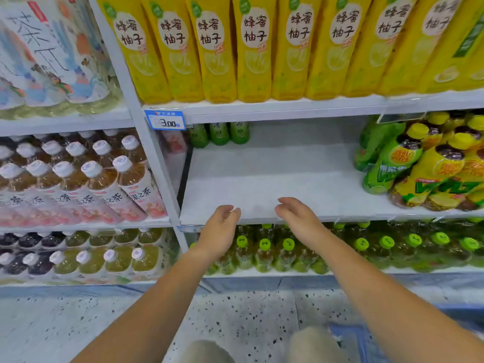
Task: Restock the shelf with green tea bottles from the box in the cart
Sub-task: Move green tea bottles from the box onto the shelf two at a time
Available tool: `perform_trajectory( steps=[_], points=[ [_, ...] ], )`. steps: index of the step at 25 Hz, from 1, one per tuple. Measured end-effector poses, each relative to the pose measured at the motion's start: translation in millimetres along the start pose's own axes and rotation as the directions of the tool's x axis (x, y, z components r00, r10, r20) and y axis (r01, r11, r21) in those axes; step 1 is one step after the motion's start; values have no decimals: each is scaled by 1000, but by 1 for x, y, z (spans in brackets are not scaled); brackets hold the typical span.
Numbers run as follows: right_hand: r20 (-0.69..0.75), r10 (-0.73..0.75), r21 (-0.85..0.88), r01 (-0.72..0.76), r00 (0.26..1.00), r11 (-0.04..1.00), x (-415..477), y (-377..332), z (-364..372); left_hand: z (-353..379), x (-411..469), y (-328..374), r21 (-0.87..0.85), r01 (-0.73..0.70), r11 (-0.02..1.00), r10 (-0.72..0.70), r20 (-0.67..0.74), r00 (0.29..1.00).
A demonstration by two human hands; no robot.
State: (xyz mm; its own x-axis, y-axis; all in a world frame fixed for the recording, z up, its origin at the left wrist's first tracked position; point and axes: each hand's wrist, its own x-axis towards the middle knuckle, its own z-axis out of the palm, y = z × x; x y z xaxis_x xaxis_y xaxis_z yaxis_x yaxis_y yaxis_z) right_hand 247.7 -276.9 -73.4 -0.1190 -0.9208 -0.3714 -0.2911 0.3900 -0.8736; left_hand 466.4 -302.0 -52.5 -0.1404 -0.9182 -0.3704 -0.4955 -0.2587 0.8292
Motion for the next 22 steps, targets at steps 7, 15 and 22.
perform_trajectory(
  steps=[7,15,22],
  points=[
    [-18,215,59,-214,976,975,-129,-16,-34,-1,-117,55,67,79,995,-88,156,984],
    [-276,415,310,-329,867,892,-283,-30,-85,24,-183,118,206,-161,965,39,494,869],
    [-501,491,367,-339,713,866,-404,4,-135,91,-229,159,159,-335,929,136,695,706]
  ],
)
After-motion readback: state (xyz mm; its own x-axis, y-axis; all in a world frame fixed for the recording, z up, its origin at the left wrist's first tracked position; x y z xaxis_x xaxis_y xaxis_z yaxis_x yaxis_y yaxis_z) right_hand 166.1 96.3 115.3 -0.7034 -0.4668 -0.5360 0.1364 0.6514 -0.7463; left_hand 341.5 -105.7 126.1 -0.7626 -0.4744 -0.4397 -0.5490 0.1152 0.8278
